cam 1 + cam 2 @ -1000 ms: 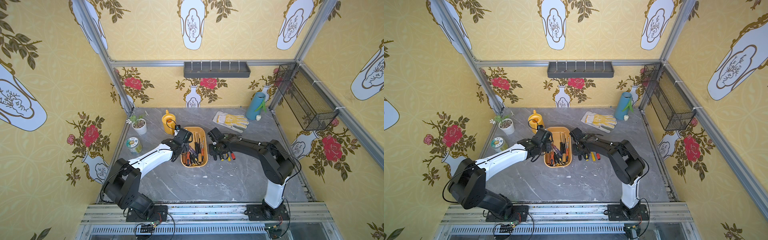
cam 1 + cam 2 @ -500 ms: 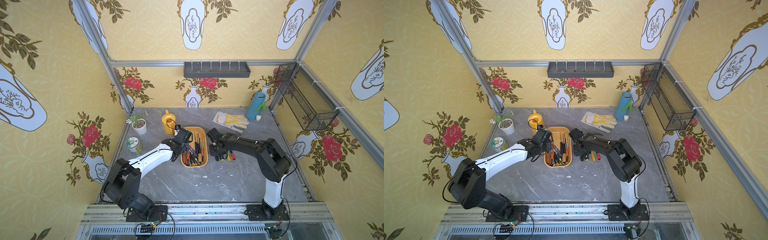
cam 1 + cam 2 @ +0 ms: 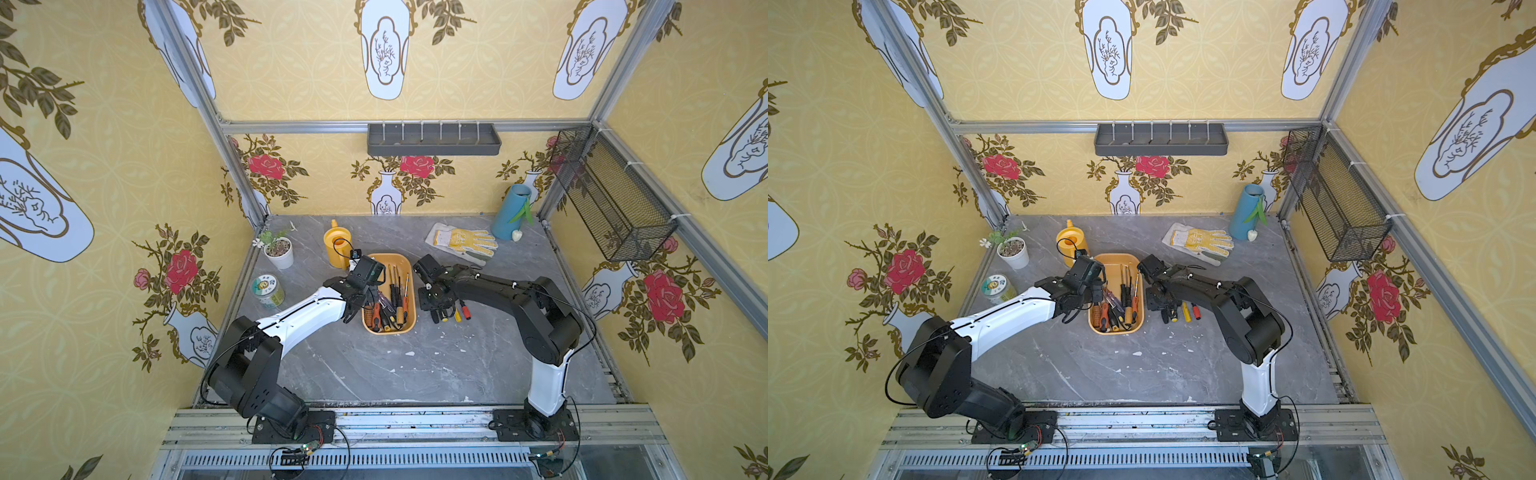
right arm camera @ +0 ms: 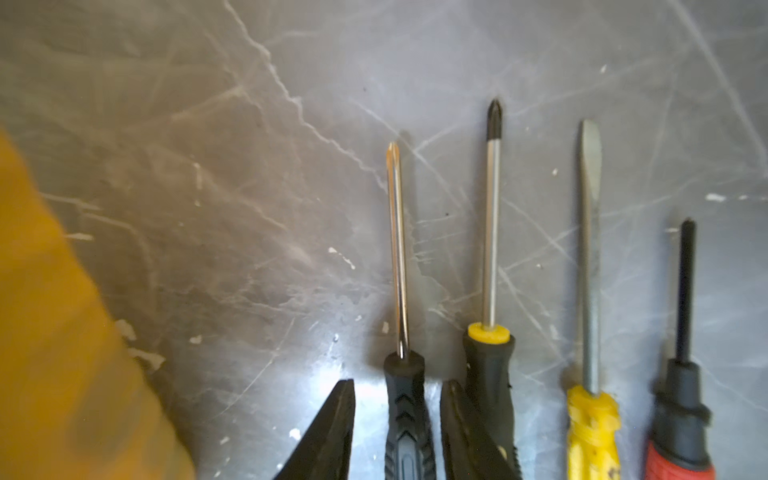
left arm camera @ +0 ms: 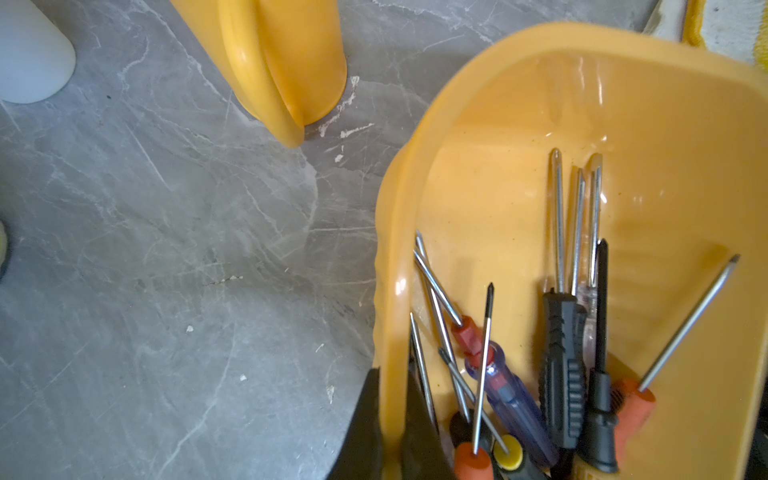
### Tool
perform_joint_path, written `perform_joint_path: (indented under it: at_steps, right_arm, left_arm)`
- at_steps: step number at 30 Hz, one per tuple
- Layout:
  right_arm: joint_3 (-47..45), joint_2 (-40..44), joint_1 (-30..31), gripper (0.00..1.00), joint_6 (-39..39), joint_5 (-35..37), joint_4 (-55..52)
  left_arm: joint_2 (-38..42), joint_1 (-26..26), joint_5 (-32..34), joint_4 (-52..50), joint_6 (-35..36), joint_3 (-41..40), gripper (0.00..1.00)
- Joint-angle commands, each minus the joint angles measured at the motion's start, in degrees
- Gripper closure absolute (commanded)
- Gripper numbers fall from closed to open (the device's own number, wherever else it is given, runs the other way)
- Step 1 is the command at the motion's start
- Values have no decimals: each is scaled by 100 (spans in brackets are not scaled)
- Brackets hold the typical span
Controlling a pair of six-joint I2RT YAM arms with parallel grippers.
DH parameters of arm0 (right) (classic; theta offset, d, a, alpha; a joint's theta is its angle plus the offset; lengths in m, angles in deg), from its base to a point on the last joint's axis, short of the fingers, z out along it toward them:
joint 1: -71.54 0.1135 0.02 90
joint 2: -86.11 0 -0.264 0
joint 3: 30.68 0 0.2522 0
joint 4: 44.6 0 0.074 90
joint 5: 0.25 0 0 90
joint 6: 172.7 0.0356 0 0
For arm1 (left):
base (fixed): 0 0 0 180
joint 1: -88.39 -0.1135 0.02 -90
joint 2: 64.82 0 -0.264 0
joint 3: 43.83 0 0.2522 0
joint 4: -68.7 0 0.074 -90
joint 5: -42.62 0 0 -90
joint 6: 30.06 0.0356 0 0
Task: Take out the screwdriver from the storage box
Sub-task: Place the screwdriver at the center of the board, then pick up the screwdriver from the storage box.
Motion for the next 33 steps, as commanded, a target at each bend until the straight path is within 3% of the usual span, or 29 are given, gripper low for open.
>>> perform_joint_path:
  at_steps: [1, 19, 33]
  right_arm:
    - [88, 178, 9, 60, -8, 77, -115]
    - [112, 1263, 165, 56, -239, -225, 107]
    - [33, 1058, 830, 56, 208, -995, 557]
  left_arm:
    - [-37, 4, 103, 184, 29, 58, 100]
    - [-47, 4, 16, 185, -14, 76, 100]
    - [-17, 4, -37, 187, -141, 32, 100]
